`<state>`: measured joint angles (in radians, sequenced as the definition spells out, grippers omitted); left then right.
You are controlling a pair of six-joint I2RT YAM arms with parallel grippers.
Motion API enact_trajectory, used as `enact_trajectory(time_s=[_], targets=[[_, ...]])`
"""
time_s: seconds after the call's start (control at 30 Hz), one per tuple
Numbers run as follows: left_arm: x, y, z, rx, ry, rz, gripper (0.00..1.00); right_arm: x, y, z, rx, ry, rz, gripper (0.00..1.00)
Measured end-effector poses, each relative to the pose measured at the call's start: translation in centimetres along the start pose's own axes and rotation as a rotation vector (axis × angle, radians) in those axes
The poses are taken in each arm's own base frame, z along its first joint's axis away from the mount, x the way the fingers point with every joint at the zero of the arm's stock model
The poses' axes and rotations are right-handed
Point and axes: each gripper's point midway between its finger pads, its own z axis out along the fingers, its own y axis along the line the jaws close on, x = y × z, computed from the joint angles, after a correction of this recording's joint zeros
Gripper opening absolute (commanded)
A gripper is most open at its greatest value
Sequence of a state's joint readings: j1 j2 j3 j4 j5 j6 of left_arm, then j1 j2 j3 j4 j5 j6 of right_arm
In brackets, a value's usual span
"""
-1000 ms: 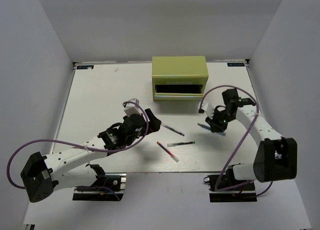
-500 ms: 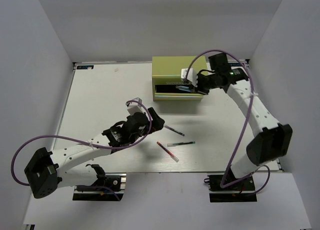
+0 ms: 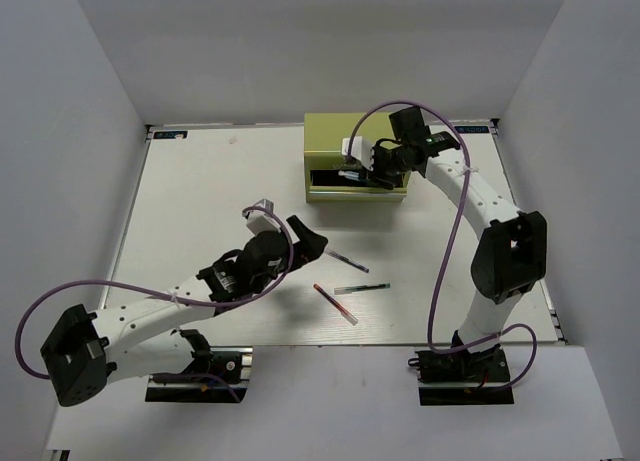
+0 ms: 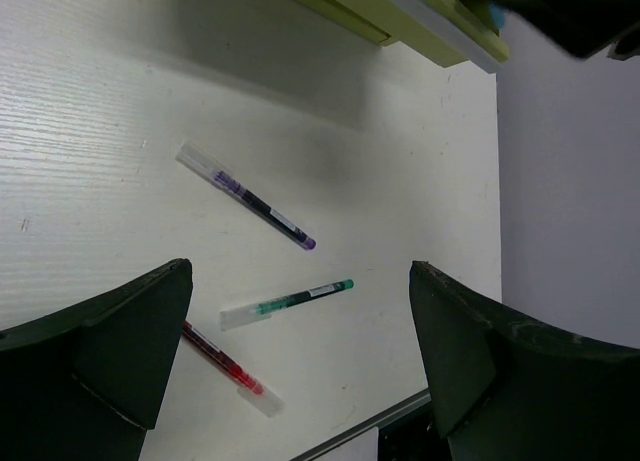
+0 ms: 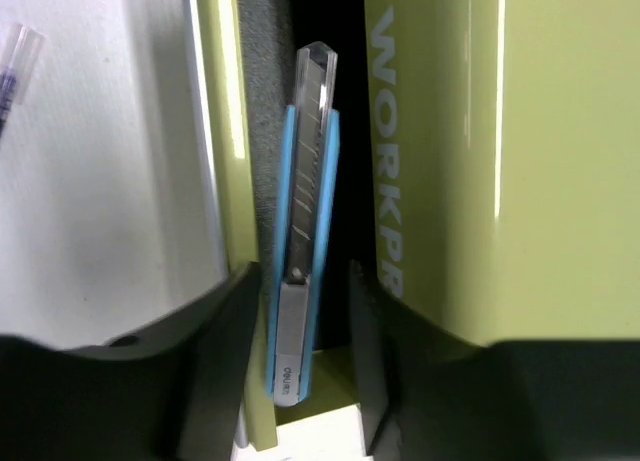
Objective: Sort the stationery into containers
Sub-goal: Place the stationery in the drawer, then close the drawer in the storage box.
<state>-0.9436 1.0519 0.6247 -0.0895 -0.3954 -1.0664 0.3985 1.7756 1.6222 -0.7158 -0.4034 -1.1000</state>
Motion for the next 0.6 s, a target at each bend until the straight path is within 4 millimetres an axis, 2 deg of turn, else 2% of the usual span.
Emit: enact_trajectory(time_s=[0.17, 0.23, 0.27, 0.33, 0.37, 0.43, 0.6], targets=[[0.3, -0.2, 0.6, 0.007, 0.005, -0.007, 1.00, 0.3, -0.4, 0.2, 0.014, 0.015, -0.006, 0.55], [0.8, -0.1, 0.9, -0.001, 0.018, -0.002, 1.00, 0.3, -0.5, 0.2, 0.017, 0.016, -0.007, 0.48], [1.0, 0.0, 1.1, -0.005, 0.024, 0.001, 1.00, 0.3, -0.4, 0.3, 0.017, 0.015, -0.006, 0.29], [1.2, 0.0, 1.4, -0.010, 0.031, 0.003, 1.00, 0.1, -0.4, 0.2, 0.015, 0.006, -0.008, 0.03], [1.2, 0.0, 1.5, -0.011, 0.033, 0.003, 1.00, -0.1, -0.3, 0.2, 0.009, -0.003, -0.006, 0.00], [1.3, 0.0, 1.5, -0.010, 0.035, 0.003, 1.00, -0.6, 0.3, 0.0, -0.015, -0.028, -0.020, 0.00], [1.1, -0.1, 1.6, -0.006, 0.029, -0.002, 1.00, -1.6, 3.3, -0.8, -0.156, -0.066, -0.071, 0.00]])
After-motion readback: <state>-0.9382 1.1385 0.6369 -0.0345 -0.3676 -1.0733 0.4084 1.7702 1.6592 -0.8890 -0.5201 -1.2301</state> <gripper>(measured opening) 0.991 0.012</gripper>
